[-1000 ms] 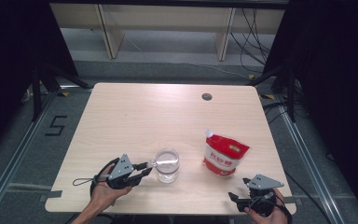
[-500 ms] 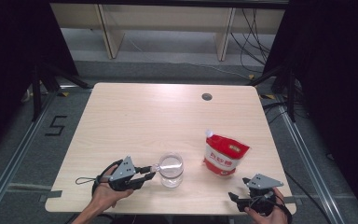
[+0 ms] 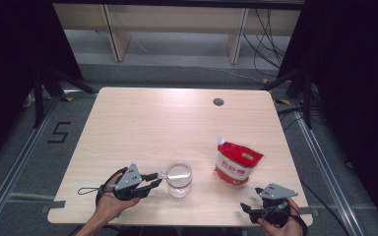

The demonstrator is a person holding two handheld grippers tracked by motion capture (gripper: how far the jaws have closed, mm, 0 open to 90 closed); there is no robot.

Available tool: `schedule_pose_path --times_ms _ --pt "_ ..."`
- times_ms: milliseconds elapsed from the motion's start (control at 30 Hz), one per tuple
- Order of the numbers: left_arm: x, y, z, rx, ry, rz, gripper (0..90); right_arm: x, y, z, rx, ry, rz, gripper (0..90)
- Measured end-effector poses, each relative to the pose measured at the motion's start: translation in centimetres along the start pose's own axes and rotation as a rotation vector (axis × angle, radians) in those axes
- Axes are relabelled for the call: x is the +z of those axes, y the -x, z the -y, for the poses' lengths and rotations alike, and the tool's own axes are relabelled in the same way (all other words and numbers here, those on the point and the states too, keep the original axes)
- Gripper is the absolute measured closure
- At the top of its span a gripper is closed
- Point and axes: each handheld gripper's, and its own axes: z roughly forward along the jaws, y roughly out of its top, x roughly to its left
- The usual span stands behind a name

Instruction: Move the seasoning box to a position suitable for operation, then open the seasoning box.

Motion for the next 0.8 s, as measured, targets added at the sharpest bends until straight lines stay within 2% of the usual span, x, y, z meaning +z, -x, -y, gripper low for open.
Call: schedule_pose_path --times_ms 100,133,167,267,333,367,400,433,467,500,567,600,667,733,800 --pt "-0.2 0.1 0.0 -0.007 0.015 0.005 62.4 0.1 0.0 0.0 0.008 -0.004 -0.011 23.7" --pt "-0.6 0.3 -0.2 -0.023 0.023 0.011 57.4 0.0 0.0 0.0 -0.001 0.000 0.001 23.7" --pt "-0.8 0.4 -0.2 -0.043 0.016 0.017 52.0 0.0 0.1 0.0 -0.003 -0.003 0.001 23.7" --pt "-1.3 0.5 -0.4 -0.039 0.008 0.032 43.9 0.0 0.0 0.0 0.001 0.000 0.002 23.7" --pt "-1.5 0.7 -0.5 -0.060 -0.004 0.037 37.6 0.0 0.0 0.0 -0.007 0.000 0.009 23.8" --pt "-1.6 0.8 -0.7 -0.062 0.001 0.039 36.2 -0.1 -0.2 0.0 0.026 -0.008 0.001 23.7" --pt "-1.8 0.7 -0.9 -0.047 -0.009 0.041 34.2 -0.1 -0.2 0.0 0.024 -0.008 -0.006 23.8" --pt "-1.9 0.9 -1.0 -0.071 -0.008 0.033 32.0 0.0 -0.1 -0.1 0.007 -0.005 -0.013 23.8" --pt "-2.0 0.9 -1.2 -0.069 -0.008 0.036 31.0 -0.1 -0.1 0.0 0.009 -0.004 0.005 23.8" --pt "-2.1 0.9 -1.4 -0.069 0.000 0.039 30.3 0.0 -0.1 0.0 0.001 -0.003 0.000 23.8" --pt "-2.1 1.0 -1.8 -0.091 0.004 0.032 27.3 0.0 0.0 0.0 -0.012 0.000 0.001 23.8" --pt "-2.2 1.2 -1.9 -0.107 0.002 0.030 27.1 -0.1 0.1 0.0 -0.017 -0.002 -0.003 23.8" --pt "-2.4 1.2 -2.2 -0.084 0.003 0.032 26.9 0.0 0.1 0.1 -0.015 0.002 -0.015 23.8" --pt "-2.6 1.6 -2.4 -0.106 -0.010 0.029 27.7 0.0 0.1 0.1 -0.014 0.002 -0.017 23.8" --pt "-2.8 1.7 -2.6 -0.112 0.009 0.016 29.5 -0.1 0.0 0.0 -0.007 0.000 -0.014 24.6"
